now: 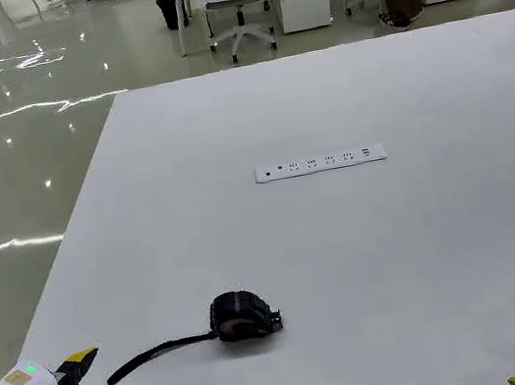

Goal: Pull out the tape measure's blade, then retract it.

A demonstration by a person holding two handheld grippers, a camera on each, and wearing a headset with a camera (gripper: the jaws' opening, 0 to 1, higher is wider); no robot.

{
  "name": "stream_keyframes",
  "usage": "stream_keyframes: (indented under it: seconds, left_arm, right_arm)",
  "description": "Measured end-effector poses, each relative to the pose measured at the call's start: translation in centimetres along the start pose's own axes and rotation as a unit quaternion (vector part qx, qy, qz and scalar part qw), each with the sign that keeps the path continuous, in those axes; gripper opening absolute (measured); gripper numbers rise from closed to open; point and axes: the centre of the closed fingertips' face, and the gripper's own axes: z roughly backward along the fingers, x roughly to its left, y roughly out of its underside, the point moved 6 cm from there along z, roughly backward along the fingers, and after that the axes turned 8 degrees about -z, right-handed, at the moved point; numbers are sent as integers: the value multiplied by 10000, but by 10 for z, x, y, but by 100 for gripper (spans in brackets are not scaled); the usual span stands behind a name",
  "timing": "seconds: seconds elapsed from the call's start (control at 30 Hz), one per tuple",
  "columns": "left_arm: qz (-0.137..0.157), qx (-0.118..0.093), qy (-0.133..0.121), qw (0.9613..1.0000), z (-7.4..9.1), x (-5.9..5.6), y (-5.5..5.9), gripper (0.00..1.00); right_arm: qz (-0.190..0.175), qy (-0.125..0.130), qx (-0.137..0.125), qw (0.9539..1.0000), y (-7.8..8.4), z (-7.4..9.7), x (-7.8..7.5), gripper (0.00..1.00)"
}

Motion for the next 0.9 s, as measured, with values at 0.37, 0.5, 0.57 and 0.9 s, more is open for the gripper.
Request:
stream_keyframes:
  seconds: [0.37,0.5,0.57,0.9]
  left_arm:
    - [4,52,-5,10000,3,0,-1,100]
    - [-2,50,-23,10000,5,1,-1,100]
    - [21,55,-25,10000,6,1,-1,100]
    - [-41,61,-87,9999,10,8,6,100]
  right_arm:
    - [4,43,-71,10000,-7,5,3,100]
    - [63,3,-38,10000,-8,5,6,100]
    - [62,1,-51,10000,-9,6,6,100]
    - [88,-18,-16,10000,-9,6,7,100]
